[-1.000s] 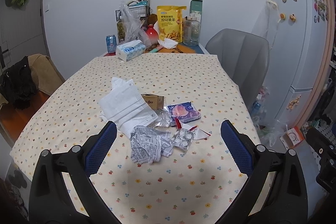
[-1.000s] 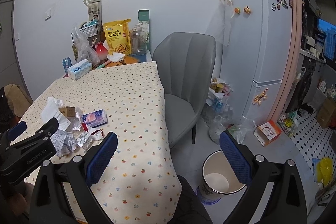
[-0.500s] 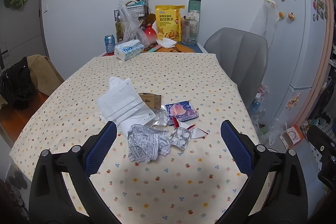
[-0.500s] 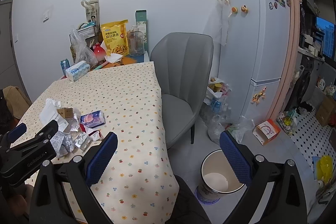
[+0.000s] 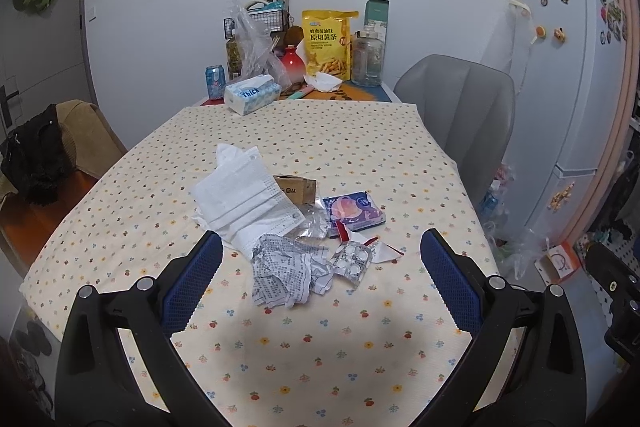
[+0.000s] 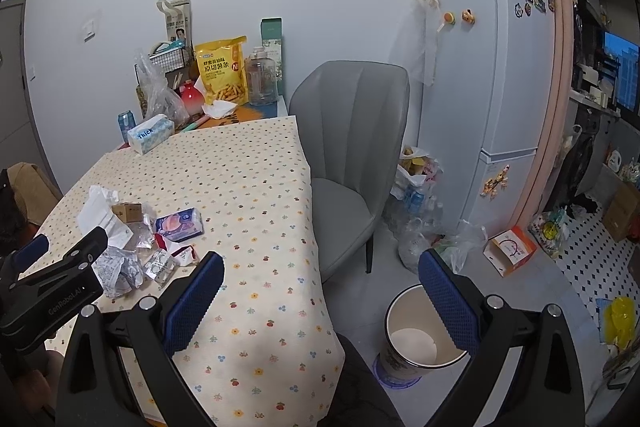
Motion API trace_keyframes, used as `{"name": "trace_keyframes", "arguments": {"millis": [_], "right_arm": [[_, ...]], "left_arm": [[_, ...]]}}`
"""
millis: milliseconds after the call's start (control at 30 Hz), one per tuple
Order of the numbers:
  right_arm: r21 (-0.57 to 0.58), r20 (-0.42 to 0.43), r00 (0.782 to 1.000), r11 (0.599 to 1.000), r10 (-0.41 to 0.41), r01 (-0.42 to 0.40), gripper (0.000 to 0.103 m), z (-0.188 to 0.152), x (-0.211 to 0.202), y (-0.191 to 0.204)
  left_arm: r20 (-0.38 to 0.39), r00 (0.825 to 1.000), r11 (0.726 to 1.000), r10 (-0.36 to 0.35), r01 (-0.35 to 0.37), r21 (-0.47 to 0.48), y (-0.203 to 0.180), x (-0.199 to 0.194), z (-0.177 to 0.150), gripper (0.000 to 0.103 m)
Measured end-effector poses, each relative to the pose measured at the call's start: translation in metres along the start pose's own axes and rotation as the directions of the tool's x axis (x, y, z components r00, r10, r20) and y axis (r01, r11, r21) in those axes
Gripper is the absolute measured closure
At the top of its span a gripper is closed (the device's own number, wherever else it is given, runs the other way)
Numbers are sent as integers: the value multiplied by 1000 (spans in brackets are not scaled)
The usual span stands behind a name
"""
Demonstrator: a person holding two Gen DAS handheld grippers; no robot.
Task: Collect trash
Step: 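Move both tools toward the crumpled grey printed paper on the tablecloth, then close the left tool on the crumpled grey printed paper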
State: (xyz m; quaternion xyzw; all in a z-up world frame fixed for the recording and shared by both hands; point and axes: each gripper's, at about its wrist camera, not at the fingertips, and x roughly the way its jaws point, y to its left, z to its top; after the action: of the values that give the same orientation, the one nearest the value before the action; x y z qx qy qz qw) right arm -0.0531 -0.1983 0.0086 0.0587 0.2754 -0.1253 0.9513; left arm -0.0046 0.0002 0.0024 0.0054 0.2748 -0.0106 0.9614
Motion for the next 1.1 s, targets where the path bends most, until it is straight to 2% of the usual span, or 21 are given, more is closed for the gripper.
{"name": "trace_keyframes", "arguments": {"millis": [667, 900, 1100], "right_arm": [[-7, -15, 1000, 1000, 1, -1, 8, 1, 4, 3], [-39, -17, 999, 999, 36, -37, 8, 7, 12, 24], [-71, -63, 995, 994, 81, -86, 8, 1, 28, 49]], "left_arm": [[-22, 1000, 999, -21, 20, -25, 9, 8, -5, 4], [-30, 1000, 998, -9, 7, -59, 32, 17, -7, 5], [-56, 998, 996, 16, -21, -86, 53, 30, -15, 5]]}}
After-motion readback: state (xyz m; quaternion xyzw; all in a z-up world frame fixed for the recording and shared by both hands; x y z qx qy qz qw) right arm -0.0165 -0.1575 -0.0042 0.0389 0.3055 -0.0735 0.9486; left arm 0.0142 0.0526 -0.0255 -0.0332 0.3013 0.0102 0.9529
